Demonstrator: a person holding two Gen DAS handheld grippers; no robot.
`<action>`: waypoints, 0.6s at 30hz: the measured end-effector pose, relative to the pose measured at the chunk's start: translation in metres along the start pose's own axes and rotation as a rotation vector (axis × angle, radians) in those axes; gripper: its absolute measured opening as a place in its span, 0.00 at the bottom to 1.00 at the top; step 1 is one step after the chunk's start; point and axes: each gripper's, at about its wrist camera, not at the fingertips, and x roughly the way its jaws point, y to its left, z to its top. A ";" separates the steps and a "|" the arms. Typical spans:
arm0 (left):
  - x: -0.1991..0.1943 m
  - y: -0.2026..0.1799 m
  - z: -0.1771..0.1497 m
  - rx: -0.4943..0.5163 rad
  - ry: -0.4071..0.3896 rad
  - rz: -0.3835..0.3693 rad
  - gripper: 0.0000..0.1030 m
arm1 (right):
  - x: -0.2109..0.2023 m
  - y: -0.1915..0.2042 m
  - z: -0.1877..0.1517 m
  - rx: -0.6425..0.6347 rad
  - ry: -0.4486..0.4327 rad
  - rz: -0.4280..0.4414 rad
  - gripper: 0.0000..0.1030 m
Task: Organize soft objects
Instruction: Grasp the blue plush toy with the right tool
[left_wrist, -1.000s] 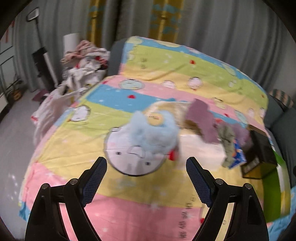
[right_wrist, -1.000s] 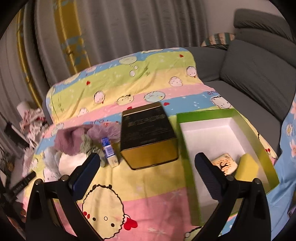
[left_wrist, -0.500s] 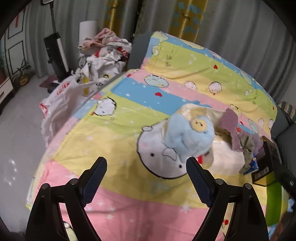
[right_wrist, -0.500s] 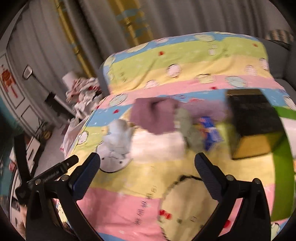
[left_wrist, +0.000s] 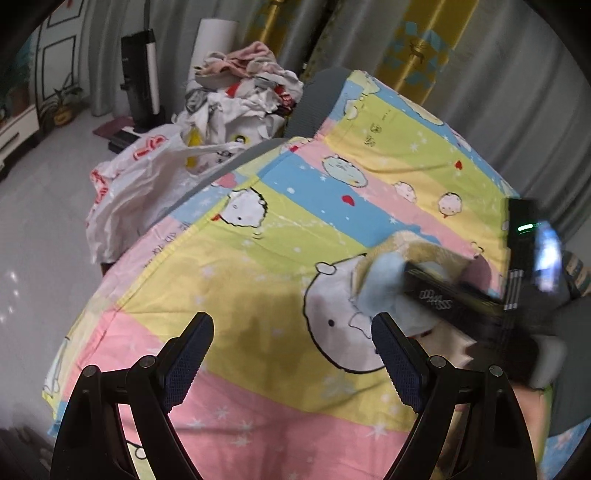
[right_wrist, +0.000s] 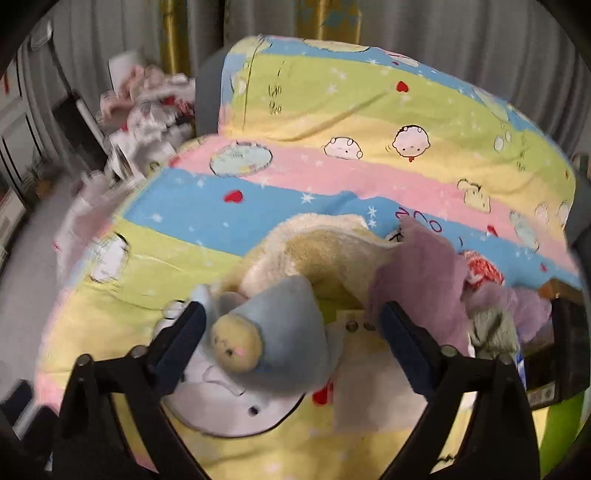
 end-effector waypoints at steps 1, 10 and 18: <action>-0.002 0.001 0.000 -0.007 -0.006 -0.014 0.85 | 0.006 0.000 -0.003 0.003 0.019 0.029 0.76; -0.001 0.001 0.001 -0.009 -0.006 -0.008 0.85 | -0.006 -0.006 -0.018 0.097 0.032 0.202 0.61; -0.004 -0.008 -0.004 0.023 -0.022 -0.001 0.85 | -0.101 -0.048 -0.064 0.087 -0.149 0.259 0.61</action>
